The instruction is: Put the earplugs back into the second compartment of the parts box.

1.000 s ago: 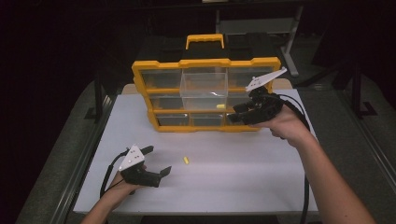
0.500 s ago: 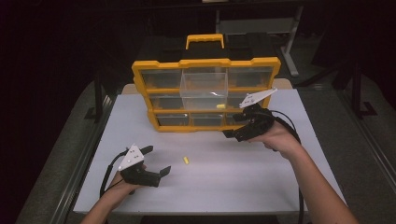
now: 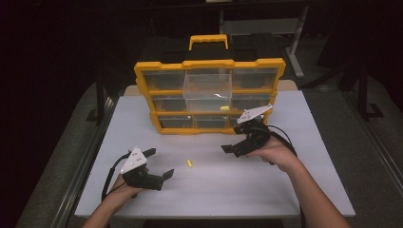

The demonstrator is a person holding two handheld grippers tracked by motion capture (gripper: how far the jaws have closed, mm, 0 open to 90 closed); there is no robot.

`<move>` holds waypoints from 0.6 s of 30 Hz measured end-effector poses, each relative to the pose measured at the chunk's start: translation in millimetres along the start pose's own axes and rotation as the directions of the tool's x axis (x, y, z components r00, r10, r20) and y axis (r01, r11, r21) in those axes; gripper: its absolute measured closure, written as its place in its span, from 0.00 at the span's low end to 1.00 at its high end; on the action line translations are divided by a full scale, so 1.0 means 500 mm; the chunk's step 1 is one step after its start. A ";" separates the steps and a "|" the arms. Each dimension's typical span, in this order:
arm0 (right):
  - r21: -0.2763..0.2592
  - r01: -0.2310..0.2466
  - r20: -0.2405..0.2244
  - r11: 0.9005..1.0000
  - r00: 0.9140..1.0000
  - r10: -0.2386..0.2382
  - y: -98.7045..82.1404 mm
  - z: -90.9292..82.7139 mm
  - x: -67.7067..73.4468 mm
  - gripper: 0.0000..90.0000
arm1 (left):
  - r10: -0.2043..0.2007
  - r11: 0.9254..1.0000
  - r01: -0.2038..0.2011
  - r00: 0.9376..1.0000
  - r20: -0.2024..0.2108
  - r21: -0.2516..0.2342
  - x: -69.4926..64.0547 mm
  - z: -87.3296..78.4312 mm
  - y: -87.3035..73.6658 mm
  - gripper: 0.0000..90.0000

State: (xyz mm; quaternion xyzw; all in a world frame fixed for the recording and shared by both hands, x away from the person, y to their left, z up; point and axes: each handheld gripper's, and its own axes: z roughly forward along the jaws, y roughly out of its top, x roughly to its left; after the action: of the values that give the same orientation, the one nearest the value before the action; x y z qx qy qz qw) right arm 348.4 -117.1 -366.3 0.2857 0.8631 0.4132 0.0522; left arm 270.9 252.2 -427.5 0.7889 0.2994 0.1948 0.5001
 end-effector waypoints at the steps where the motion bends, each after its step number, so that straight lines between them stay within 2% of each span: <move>1: 0.004 -0.003 -0.005 1.000 1.000 0.003 -0.003 0.006 0.002 0.14 | -0.001 1.000 0.001 1.000 -0.001 0.000 0.000 0.000 0.000 0.00; 18: 0.035 0.014 -0.050 0.999 0.999 -0.012 -0.010 0.100 0.040 0.14 | 0.001 1.000 -0.001 1.000 -0.001 0.002 0.004 -0.002 -0.001 0.00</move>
State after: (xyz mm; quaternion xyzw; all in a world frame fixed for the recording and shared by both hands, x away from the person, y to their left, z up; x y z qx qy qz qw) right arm 345.9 -74.5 -399.8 0.2704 0.8731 0.4047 0.0283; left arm 271.6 254.5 -427.7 0.7895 0.2994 0.1953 0.4988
